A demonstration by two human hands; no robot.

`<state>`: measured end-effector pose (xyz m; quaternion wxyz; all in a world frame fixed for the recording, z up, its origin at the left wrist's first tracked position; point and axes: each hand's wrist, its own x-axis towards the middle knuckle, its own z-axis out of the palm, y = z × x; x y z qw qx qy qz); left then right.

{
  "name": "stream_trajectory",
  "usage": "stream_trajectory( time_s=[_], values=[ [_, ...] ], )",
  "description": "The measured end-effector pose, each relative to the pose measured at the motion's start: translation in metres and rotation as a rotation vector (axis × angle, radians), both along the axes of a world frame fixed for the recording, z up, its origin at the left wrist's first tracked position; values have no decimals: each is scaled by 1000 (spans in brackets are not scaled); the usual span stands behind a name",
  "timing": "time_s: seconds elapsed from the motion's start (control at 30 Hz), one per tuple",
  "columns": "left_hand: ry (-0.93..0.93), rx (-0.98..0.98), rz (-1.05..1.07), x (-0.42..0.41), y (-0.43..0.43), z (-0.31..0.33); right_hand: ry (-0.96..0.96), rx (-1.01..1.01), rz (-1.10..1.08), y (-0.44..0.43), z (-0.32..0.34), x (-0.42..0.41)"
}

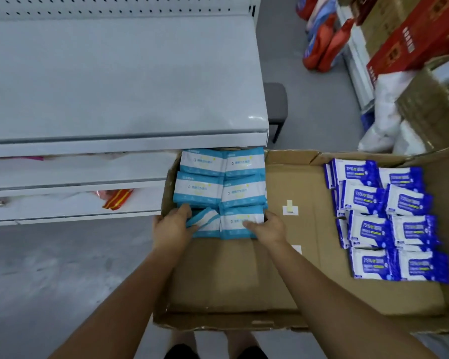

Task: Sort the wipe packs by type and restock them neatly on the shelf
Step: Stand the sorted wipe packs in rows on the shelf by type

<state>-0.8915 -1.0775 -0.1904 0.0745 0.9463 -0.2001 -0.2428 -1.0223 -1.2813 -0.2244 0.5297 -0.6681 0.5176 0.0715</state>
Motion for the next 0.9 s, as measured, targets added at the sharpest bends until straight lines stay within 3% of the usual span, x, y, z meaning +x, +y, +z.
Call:
stream_trajectory(
  time_s=[0.13,0.2,0.33,0.47,0.6,0.7,0.9],
  values=[
    [354,-188,307,14,7,40,-134,192,-134,-5,33,0],
    [446,-244,370,19,19,62,-229,289,-184,-2,57,1],
    [507,-549,545,18,54,102,-345,372,-188,15,102,9],
    [502,-987,895,17,94,141,-444,427,-152,43,151,31],
    [603,-1283,1072,30,149,164,-537,382,-70,89,193,66],
    [552,-1352,1091,43,204,173,-562,354,-23,139,211,94],
    [375,-1290,1110,82,327,197,-568,367,2,251,231,150]
  ],
)
